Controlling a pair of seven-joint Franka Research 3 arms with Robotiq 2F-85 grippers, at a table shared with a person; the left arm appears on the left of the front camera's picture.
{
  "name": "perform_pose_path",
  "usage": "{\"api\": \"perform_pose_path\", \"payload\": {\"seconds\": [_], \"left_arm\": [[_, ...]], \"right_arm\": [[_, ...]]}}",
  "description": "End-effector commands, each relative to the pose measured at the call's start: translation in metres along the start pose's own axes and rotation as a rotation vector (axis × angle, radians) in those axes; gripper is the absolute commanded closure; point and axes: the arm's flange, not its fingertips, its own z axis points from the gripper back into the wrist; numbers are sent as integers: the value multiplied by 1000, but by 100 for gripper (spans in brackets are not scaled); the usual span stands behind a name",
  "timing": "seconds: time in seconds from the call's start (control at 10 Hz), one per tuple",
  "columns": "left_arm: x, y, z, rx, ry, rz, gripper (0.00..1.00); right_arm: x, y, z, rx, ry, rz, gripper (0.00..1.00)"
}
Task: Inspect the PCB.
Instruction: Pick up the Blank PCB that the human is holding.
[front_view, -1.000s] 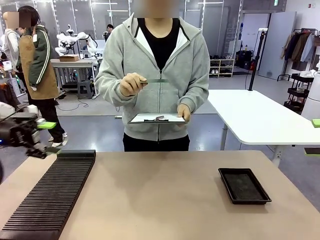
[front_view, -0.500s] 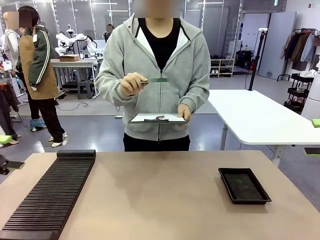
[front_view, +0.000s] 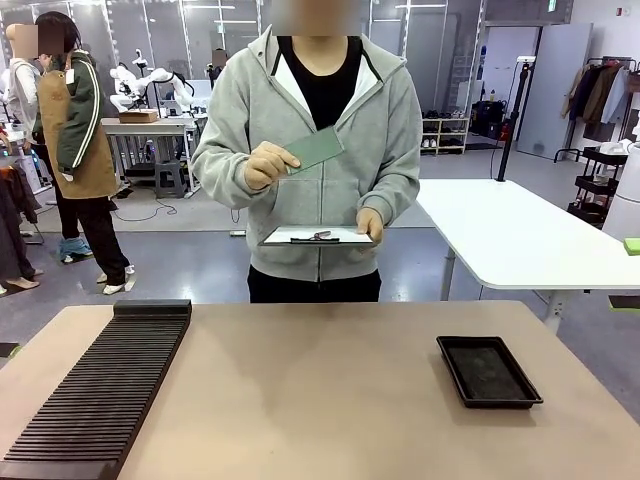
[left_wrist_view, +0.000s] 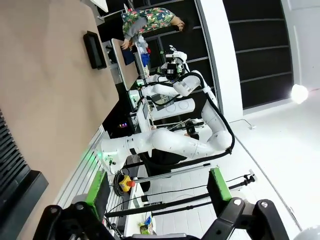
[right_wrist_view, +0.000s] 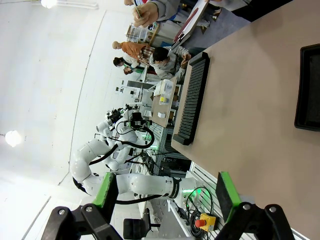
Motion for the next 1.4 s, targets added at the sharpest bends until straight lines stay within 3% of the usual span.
{"api": "perform_pose_path", "payload": {"seconds": [0.0,1.3], "left_arm": [[-1,1,0,0,1,6,0],[-1,1,0,0,1,6,0]], "right_arm": [[0,1,1,3,-2,21,0],[0,1,1,3,-2,21,0]]}}
